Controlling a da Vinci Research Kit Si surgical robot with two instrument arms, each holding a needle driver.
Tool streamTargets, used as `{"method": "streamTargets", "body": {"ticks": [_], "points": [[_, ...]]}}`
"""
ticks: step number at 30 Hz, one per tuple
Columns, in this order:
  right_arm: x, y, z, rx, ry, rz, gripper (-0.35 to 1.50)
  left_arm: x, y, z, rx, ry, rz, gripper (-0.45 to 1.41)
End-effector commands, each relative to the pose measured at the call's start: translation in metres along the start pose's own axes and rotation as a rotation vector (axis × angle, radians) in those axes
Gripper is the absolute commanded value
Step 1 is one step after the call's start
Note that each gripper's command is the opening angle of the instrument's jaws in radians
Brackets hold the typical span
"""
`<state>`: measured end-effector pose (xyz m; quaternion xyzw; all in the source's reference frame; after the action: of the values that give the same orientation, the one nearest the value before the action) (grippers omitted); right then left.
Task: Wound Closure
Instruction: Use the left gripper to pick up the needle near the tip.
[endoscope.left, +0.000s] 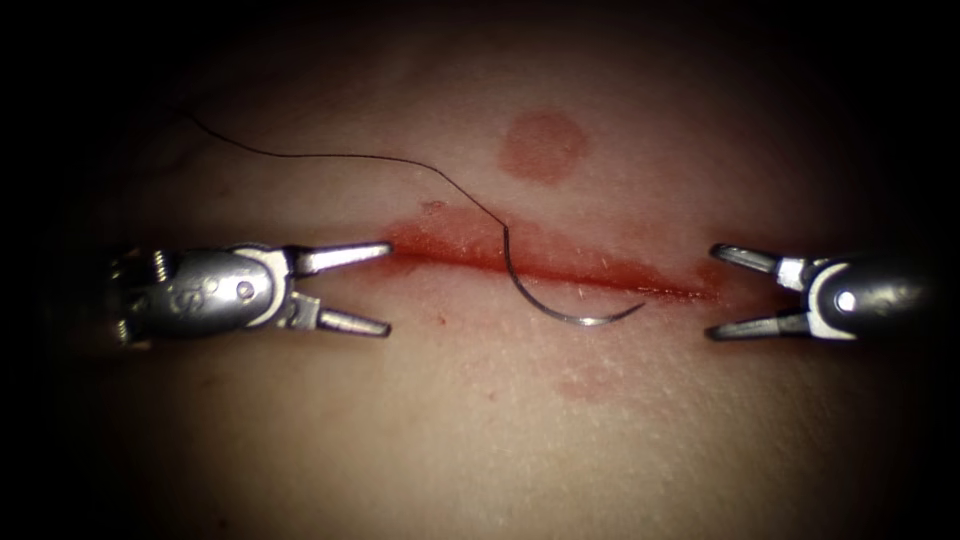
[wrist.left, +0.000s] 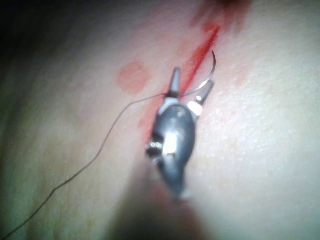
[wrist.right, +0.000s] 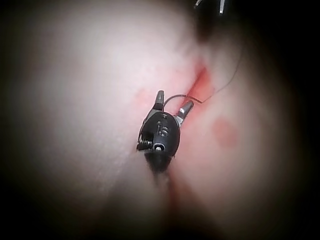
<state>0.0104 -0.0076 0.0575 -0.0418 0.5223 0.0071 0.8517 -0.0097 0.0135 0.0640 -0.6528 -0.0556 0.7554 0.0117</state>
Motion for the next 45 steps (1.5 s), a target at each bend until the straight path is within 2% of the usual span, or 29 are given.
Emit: {"method": "streamTargets", "body": {"ticks": [1,15,16,22,32,36,38,45], "points": [[-0.0003,-0.0005,0.0006,0.001,0.0,0.003,0.91,-0.0006,0.0,0.0006,-0.002,0.002,0.0,0.34],[-0.0001,-0.0009,0.0009,-0.008,-0.009,0.004,0.95,-0.0003,0.0001,0.0007,-0.006,-0.005,-0.002,0.34],[-0.0002,-0.0008,0.0007,-0.012,-0.005,0.004,1.05,-0.0003,0.0001,0.0009,-0.004,-0.006,-0.008,0.34],[-0.0005,-0.0006,-0.0001,-0.009,-0.005,0.003,1.08,0.0002,0.0005,0.002,0.006,-0.015,-0.052,0.33],[-0.0008,-0.0008,-0.0011,-0.019,-0.017,-0.002,0.91,0.0013,0.0011,0.0046,0.009,-0.075,-0.093,0.29],[-0.0011,-0.0007,-0.0017,-0.019,-0.056,0.009,0.91,0.0021,0.0014,0.0068,0.018,-0.133,-0.1,0.28],[-0.0015,-0.0007,-0.0024,-0.001,-0.104,0.013,0.91,0.0029,0.0016,0.0092,0.032,-0.184,-0.106,0.27],[-0.0019,-0.0005,-0.0034,-0.018,-0.134,0.023,0.91,0.005,0.0023,0.0142,0.058,-0.289,-0.124,0.25]]}}
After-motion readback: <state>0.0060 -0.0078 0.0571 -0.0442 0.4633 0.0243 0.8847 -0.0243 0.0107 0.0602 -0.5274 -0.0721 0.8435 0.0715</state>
